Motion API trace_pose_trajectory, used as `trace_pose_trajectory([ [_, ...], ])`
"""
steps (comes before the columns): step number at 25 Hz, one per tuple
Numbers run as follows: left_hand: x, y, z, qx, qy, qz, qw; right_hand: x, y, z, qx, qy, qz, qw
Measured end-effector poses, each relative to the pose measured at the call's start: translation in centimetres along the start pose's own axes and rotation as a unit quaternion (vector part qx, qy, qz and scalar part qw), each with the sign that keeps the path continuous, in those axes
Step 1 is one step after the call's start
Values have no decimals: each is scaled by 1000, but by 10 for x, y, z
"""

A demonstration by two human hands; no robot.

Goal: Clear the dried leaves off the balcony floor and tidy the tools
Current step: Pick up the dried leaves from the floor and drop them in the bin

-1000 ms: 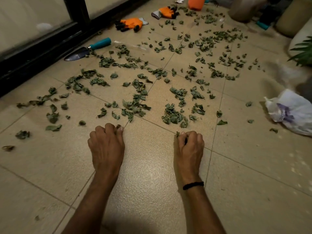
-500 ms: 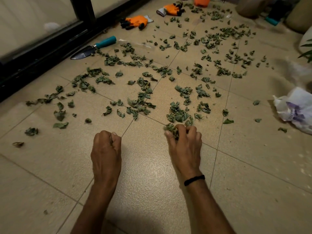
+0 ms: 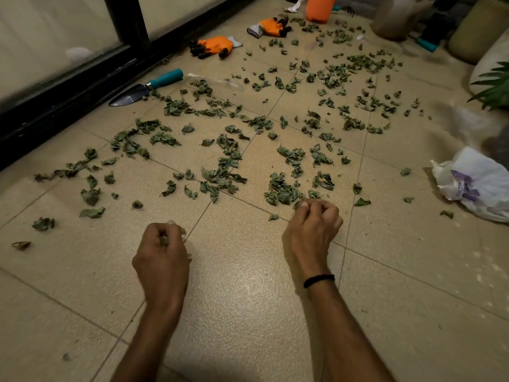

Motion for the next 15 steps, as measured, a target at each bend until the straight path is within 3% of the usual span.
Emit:
trace_pose_trajectory([
  [2, -3, 16, -2, 73, -141, 176, 972, 2, 8, -4, 32, -35, 67, 997],
  [3, -6, 30, -1, 130, -215, 276, 928, 5, 10, -4, 35, -54, 73, 995],
  [5, -19, 60, 4, 237, -340, 452, 789, 7, 9, -2, 17, -73, 38, 996],
  [6, -29, 73, 9, 277, -372, 502, 730, 7, 7, 0, 9, -71, 11, 997],
  [7, -36, 83, 13, 308, -386, 524, 694, 6, 5, 0, 10, -68, -13, 998],
  [9, -46, 100, 22, 347, -397, 528, 666, 7, 7, -6, 38, -76, -17, 996],
  [11, -53, 112, 30, 368, -395, 508, 671, 7, 15, -15, 82, -95, 29, 992],
  [12, -54, 118, 31, 365, -388, 482, 696, 7, 16, -20, 86, -100, 47, 990],
  [13, -53, 123, 30, 349, -361, 430, 750, 7, 15, -21, 75, -103, 51, 991],
  [15, -53, 126, 18, 272, -205, 223, 913, 10, 12, -15, 36, -144, 56, 987],
])
Point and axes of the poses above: each hand's wrist, its own z-axis away from the middle knuckle, its own y-axis out of the palm, x = y × z, the point moved 6 cm from there along -z, towards the middle knuckle, and after that the axes turned 8 degrees about -y, right-handed, at the moved point
